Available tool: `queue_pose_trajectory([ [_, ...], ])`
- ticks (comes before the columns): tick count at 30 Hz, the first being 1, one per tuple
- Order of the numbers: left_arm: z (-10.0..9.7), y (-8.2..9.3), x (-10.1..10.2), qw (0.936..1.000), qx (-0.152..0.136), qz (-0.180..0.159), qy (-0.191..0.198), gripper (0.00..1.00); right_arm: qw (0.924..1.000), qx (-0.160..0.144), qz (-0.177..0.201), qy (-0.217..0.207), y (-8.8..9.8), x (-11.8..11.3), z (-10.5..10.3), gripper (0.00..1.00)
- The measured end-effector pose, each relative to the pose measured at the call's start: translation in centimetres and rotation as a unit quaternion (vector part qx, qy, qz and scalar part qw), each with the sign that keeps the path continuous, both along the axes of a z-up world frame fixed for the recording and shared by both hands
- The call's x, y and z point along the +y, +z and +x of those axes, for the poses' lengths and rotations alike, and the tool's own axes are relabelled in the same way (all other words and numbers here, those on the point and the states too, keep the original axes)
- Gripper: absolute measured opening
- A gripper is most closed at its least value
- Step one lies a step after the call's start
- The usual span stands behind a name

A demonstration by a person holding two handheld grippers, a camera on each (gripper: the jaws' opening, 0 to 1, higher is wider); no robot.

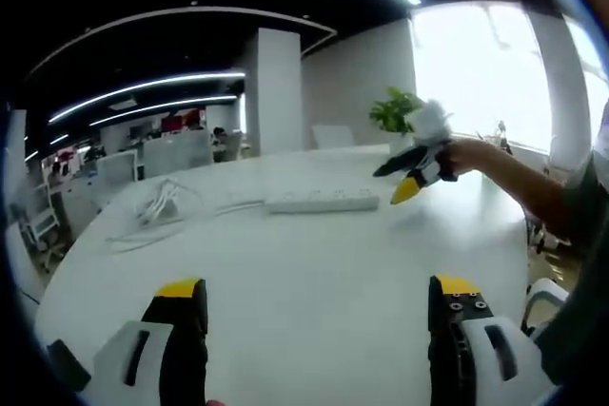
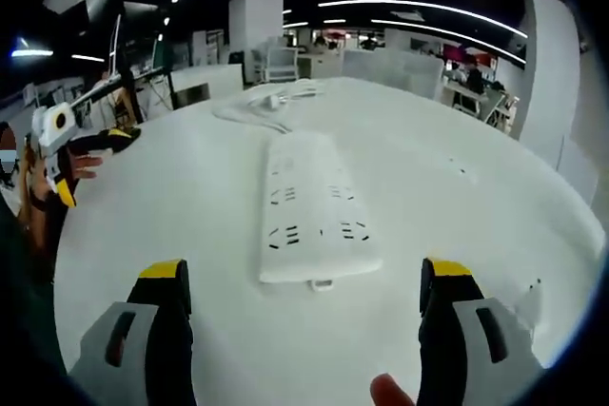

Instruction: Straighten the power strip on the desk, plug the charger into it

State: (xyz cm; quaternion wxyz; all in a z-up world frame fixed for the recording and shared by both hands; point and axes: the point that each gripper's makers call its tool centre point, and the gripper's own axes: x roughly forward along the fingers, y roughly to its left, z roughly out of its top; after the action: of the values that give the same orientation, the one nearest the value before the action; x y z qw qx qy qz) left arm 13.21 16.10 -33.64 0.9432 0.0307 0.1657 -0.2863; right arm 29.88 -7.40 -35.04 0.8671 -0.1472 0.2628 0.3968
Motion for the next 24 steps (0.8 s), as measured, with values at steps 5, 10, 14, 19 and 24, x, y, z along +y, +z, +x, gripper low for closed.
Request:
queue_pose_trajectory([
  [5, 0.1, 0.1, 0.0, 1.0, -0.001, -0.002, 0.0, 0.99, 1.0, 0.005, -0.005, 0.003, -0.1, 0.3, 0.5, 1.0],
  [10, 0.2, -0.1, -0.1, 1.0, 0.0, -0.001, -0.002, 0.99, 0.9999, 0.009, -0.011, 0.009, -0.6, 0.8, 0.8, 1.0],
  [14, 0.2, -0.1, 0.0, 1.0, 0.0, -0.001, 0.0, 0.99, 0.9997, 0.015, -0.013, 0.011, -1.1, 1.0, 1.3, 1.0],
  [19, 0.2, -0.1, 0.2, 1.0, 0.0, -0.001, 0.002, 0.99, 0.9996, 0.02, -0.015, 0.012, -1.4, 1.2, 1.8, 1.0],
  [24, 0.3, -0.3, 0.3, 1.0, 0.002, -0.003, 0.002, 0.99, 0.9996, 0.02, -0.016, 0.013, -1.4, 1.3, 1.9, 1.0],
])
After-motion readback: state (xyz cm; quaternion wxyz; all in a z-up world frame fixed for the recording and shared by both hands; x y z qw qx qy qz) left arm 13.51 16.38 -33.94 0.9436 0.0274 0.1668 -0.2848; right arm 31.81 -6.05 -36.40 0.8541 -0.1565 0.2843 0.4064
